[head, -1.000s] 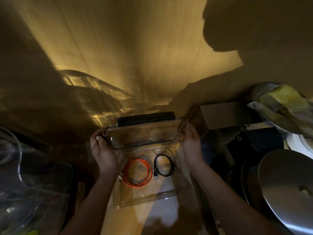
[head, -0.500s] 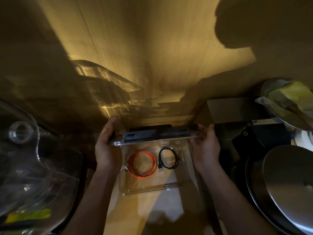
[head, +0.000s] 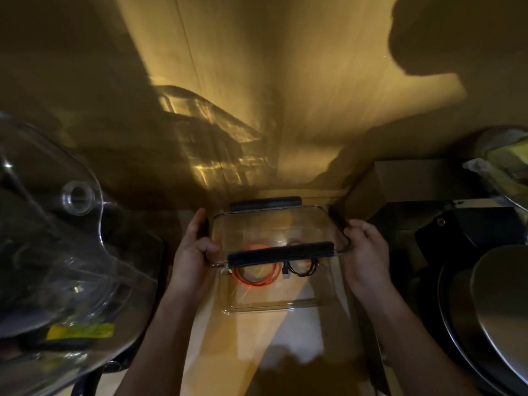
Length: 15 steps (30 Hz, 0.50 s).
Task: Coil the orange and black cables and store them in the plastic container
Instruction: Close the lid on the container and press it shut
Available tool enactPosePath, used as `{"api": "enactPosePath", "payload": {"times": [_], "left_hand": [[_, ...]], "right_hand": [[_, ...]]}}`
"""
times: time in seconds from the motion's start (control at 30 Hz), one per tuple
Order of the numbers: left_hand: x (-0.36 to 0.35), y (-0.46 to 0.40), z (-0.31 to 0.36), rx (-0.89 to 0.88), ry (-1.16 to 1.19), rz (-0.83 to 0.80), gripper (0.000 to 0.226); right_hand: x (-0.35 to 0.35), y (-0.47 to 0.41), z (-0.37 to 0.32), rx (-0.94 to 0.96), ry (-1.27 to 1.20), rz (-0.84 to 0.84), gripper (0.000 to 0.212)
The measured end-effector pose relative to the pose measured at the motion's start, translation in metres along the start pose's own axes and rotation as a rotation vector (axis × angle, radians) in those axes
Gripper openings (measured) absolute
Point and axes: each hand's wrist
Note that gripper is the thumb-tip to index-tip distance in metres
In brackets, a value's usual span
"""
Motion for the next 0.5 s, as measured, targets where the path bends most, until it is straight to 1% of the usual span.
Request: {"api": "enactPosePath", "payload": {"times": [0.13,0.23,0.3,0.4,0.5], "left_hand": [[0.012,-0.001,-0.005,-0.019,0.012,-0.019,0.094],[0.019,-0.004,-0.01,0.015,0.048,-0.05,0.098],[0.022,-0.005,-0.014,0.016,0.027,-0.055,0.096],[0.023,-0.002,-0.019,-0.055,-0.176,-0.014,0.087],[0.014,0.004,-0.021,-0.188,-0.419,0.039,0.061]], "right_hand": [[0.006,0.001,0.0,-0.063,-0.018,-0.085,0.041],[0.011,-0.003,0.003,-0.059,-0.005,-0.09,0.044],[0.013,-0.003,0.004,-0.067,0.022,-0.093,0.043],[0.017,-0.002,0.006,-0.077,0.13,-0.135,0.043],[0.019,-0.004,0.013,-0.07,0.284,-0.181,0.041]]}}
Point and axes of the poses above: each hand's wrist, its own y-axis away from the middle knuckle, its own x-axis out of the back of the hand, z = x × y, and after that the axes turned 5 degrees about -y, right-handed
